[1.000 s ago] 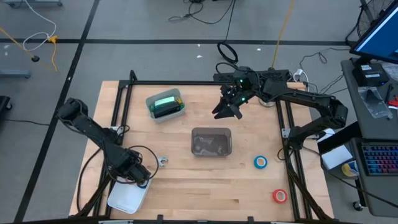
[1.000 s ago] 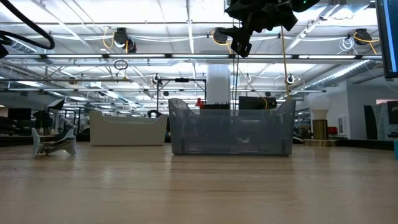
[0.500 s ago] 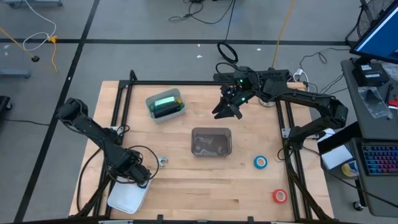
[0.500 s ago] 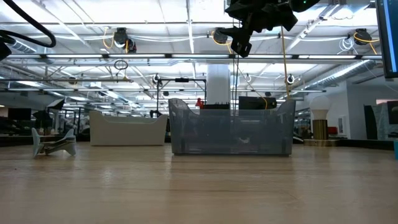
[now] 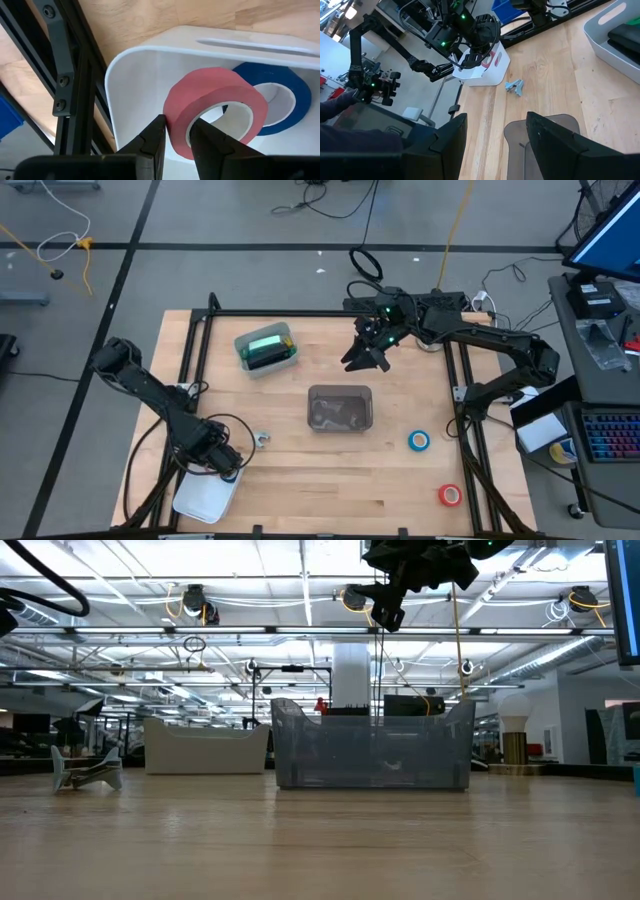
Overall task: Pick and place Stapler, Stapler remover, tape
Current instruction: Put the pink tape into the white bin, then put the light blue tape into the white bin
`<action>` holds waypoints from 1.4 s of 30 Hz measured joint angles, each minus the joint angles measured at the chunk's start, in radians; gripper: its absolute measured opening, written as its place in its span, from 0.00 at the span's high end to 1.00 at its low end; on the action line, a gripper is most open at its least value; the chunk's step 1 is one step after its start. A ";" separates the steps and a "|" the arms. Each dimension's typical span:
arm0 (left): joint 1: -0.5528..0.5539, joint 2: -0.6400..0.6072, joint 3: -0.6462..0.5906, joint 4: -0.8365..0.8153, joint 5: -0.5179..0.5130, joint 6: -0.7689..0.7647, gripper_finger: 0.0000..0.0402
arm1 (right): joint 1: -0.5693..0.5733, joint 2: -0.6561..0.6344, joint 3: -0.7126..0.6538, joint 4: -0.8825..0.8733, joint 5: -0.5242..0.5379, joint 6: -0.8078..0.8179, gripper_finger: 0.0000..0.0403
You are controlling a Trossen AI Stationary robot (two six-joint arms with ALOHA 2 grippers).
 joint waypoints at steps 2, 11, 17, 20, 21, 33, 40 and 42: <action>0.000 0.000 0.000 -0.005 0.000 -0.011 0.79 | 0.000 0.000 0.000 -0.001 0.000 -0.004 0.51; -0.003 0.000 0.000 -0.018 0.000 -0.028 0.76 | 0.000 0.000 0.000 -0.001 -0.001 -0.009 0.51; -0.003 0.000 0.000 -0.032 -0.037 -0.020 0.58 | 0.000 0.000 0.000 -0.001 -0.001 -0.007 0.51; -0.003 0.000 0.000 -0.050 -0.034 -0.013 0.49 | 0.000 0.000 0.000 0.000 -0.001 -0.007 0.51; 0.000 0.000 0.000 -0.059 -0.021 -0.019 0.47 | 0.000 0.000 0.000 0.000 -0.001 -0.006 0.51; 0.014 -0.055 0.070 -0.149 -0.154 -0.032 0.41 | -0.004 -0.073 0.000 -0.160 -0.109 -0.005 0.51; 0.014 -0.126 0.249 -0.301 -0.753 -0.033 0.41 | 0.001 -0.216 0.000 -0.609 -0.018 0.044 0.51; 0.014 -0.140 0.282 -0.307 -0.951 0.008 0.41 | 0.015 -0.259 0.000 -0.759 0.042 0.079 0.51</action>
